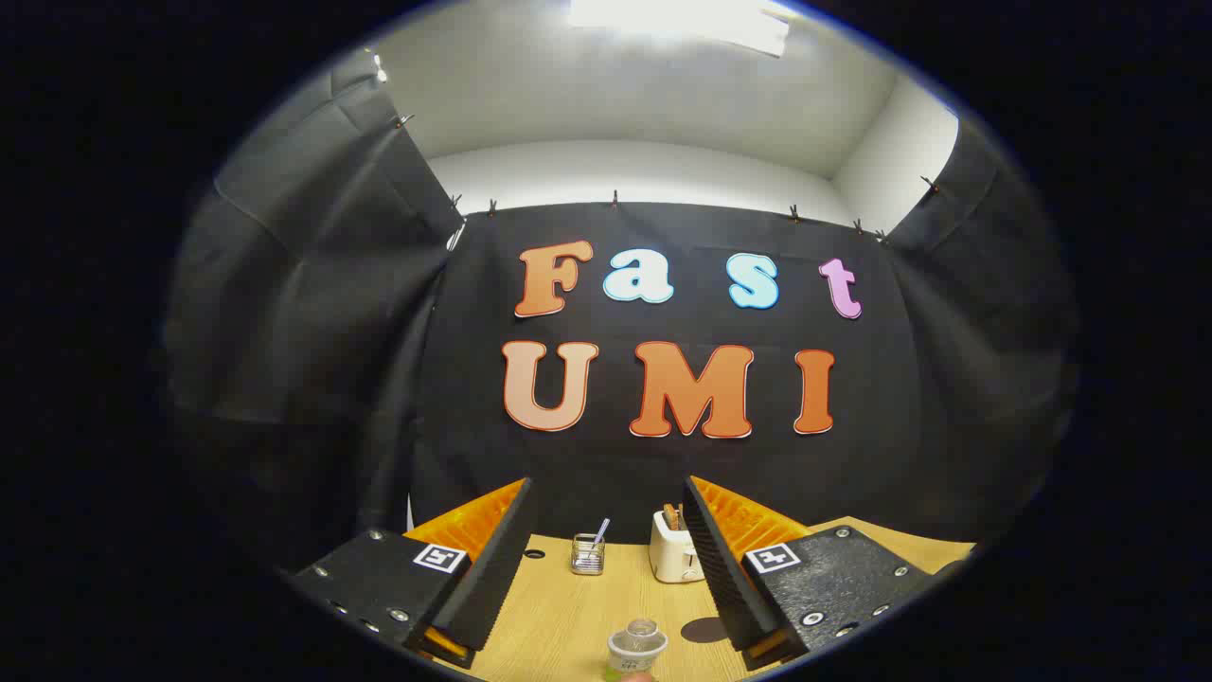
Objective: Take the bottle from table, then pour the juice into the cup, finally place the bottle on the coaster
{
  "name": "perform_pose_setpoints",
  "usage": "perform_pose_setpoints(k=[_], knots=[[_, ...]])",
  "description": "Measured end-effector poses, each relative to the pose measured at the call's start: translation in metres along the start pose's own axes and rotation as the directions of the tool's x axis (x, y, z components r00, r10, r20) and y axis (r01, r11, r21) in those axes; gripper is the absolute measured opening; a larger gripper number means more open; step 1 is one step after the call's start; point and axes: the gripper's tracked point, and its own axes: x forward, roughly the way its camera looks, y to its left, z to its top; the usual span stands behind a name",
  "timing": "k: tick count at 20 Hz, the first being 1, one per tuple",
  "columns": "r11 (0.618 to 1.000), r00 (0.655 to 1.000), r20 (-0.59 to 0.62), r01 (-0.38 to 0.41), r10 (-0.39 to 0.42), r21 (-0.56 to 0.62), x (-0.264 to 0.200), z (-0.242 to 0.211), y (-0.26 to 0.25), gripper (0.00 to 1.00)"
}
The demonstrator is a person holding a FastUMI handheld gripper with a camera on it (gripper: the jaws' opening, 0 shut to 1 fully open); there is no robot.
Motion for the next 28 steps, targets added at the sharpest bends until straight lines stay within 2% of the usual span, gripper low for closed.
perform_pose_setpoints(k=[9,17,20,23,28], knots=[[0.999,0.999,-0.042,0.032,-0.033,-0.036,0.004,-0.011,-0.016,0.92],[0.999,0.999,-0.012,0.041,-0.041,0.011,0.003,-0.020,-0.015,0.92],[0.998,0.999,0.000,0.038,-0.038,0.047,0.006,-0.037,-0.017,0.92],[0.996,1.000,0.022,-0.004,0.002,0.093,0.006,-0.052,-0.014,0.92],[0.997,0.996,-0.058,0.070,-0.068,0.024,0.003,-0.107,-0.027,0.93]])
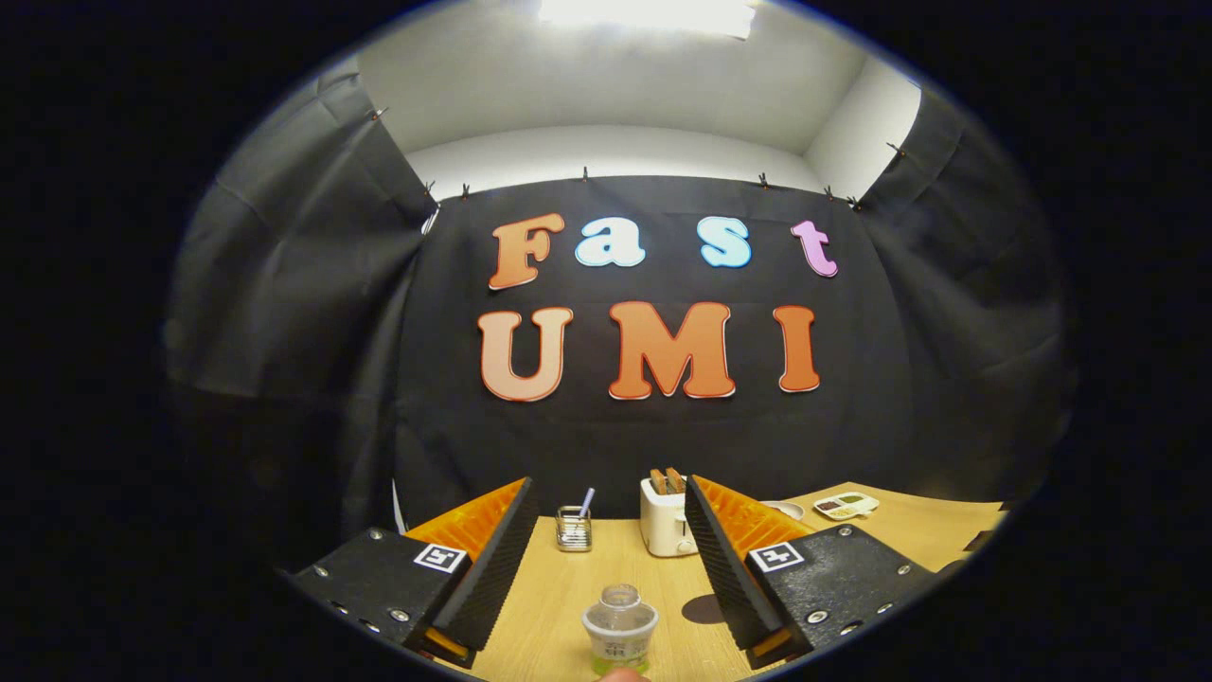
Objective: Take the bottle from table, then pour the juice into the cup, finally place the bottle on the coaster
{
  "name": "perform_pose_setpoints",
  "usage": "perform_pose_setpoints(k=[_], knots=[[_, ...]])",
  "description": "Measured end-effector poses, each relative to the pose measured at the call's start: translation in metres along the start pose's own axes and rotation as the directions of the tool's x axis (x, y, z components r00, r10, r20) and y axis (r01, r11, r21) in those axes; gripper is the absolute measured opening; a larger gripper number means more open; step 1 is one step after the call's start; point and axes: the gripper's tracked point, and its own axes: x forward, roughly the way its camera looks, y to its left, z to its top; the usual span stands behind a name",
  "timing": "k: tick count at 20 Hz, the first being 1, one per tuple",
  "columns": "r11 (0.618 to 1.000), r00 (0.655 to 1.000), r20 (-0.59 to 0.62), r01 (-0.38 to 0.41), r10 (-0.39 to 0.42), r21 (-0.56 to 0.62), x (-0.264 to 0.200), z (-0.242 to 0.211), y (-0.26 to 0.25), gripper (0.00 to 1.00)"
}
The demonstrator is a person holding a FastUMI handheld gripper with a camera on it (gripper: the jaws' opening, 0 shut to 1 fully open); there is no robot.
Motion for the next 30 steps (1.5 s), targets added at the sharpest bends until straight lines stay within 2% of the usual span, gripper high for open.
perform_pose_setpoints(k=[12,19,23,27,29,30], knots=[[0.998,0.989,-0.146,0.022,-0.014,0.057,-0.007,-0.116,0.000,0.94],[1.000,0.959,-0.282,0.008,-0.002,0.020,-0.003,-0.183,0.004,0.94],[0.999,0.938,-0.346,0.032,-0.023,0.020,0.000,-0.214,0.001,0.94],[0.998,0.944,-0.328,0.043,-0.027,0.040,0.003,-0.220,0.003,0.87],[0.998,0.948,-0.319,0.018,0.000,0.053,0.009,-0.218,0.008,0.80],[0.999,0.944,-0.329,0.011,0.005,0.046,0.014,-0.222,0.011,0.68]])
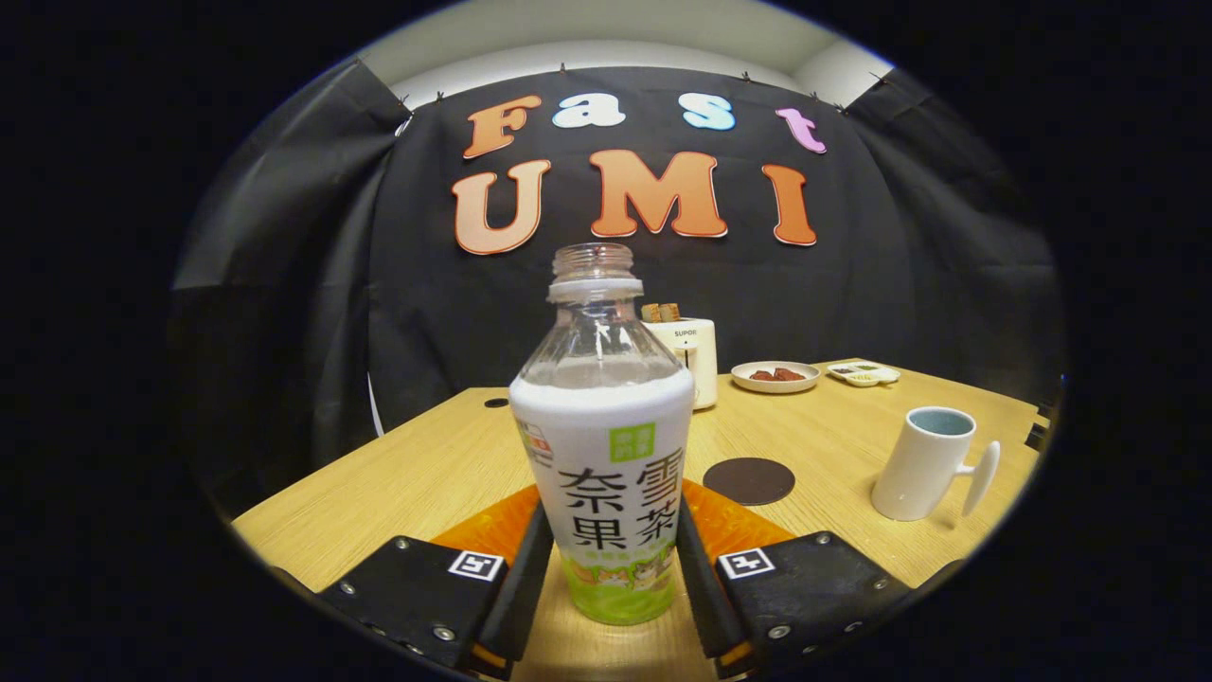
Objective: Take the bottle from table, then pour the juice into the cup, finally place the bottle on the coaster
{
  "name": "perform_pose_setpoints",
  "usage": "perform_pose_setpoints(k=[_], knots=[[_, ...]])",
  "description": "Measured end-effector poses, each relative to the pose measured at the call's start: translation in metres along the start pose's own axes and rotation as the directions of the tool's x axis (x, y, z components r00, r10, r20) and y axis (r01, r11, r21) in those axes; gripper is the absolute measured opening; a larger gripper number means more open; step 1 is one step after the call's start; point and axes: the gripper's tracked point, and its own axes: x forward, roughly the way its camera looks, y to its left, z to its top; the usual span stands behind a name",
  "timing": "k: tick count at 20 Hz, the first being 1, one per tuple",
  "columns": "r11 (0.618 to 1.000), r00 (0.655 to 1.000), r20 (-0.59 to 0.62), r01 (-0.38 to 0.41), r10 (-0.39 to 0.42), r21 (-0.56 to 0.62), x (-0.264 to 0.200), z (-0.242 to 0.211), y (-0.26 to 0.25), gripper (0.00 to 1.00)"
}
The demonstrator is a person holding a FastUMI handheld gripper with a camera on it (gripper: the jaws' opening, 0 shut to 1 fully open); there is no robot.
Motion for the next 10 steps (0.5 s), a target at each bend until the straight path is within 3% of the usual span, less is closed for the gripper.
perform_pose_setpoints(k=[4,10], knots=[[0.999,0.999,-0.033,-0.036,0.036,0.012,-0.002,0.002,0.004,0.60],[0.959,0.993,0.001,-0.118,0.122,0.256,0.001,0.029,0.003,0.55]])
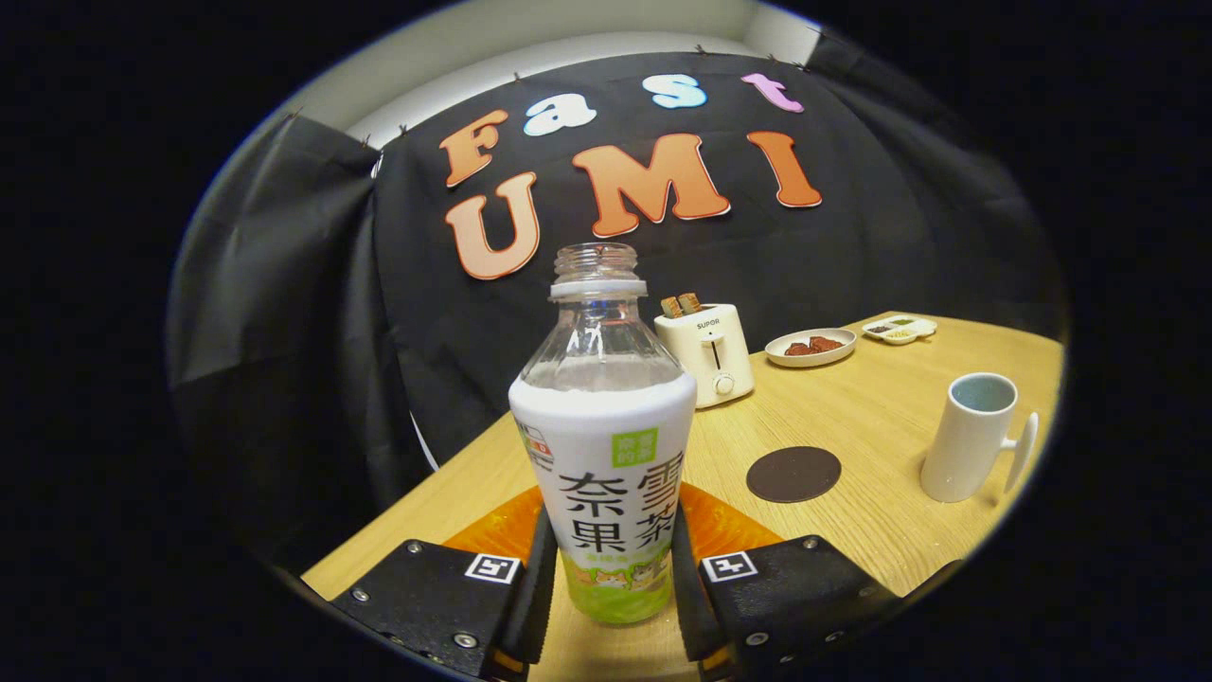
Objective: Take the bottle from table, then pour the juice into the cup, finally place the bottle on the coaster
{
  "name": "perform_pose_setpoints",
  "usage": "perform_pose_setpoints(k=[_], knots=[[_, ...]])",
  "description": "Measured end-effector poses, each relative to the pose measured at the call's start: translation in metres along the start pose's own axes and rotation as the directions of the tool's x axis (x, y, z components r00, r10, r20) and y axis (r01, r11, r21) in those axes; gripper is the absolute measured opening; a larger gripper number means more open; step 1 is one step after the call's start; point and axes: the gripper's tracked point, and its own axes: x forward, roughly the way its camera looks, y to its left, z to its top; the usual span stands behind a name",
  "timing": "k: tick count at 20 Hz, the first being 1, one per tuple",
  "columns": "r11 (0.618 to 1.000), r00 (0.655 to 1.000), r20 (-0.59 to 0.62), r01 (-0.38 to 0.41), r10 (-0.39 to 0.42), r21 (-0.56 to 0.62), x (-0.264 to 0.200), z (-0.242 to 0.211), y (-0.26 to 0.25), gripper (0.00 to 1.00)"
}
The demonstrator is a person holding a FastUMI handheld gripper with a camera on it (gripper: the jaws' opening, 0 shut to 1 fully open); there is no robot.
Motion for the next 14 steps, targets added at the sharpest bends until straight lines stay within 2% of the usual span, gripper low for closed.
perform_pose_setpoints(k=[3,8,11,14], knots=[[0.990,1.000,0.006,-0.027,0.027,0.138,0.007,0.014,-0.005,0.55],[0.938,1.000,0.012,-0.030,0.027,0.345,0.013,0.027,-0.024,0.55],[0.884,0.999,0.027,-0.029,0.018,0.467,0.014,0.035,-0.037,0.55],[0.804,0.998,0.063,-0.049,0.014,0.593,0.019,0.043,-0.047,0.55]])
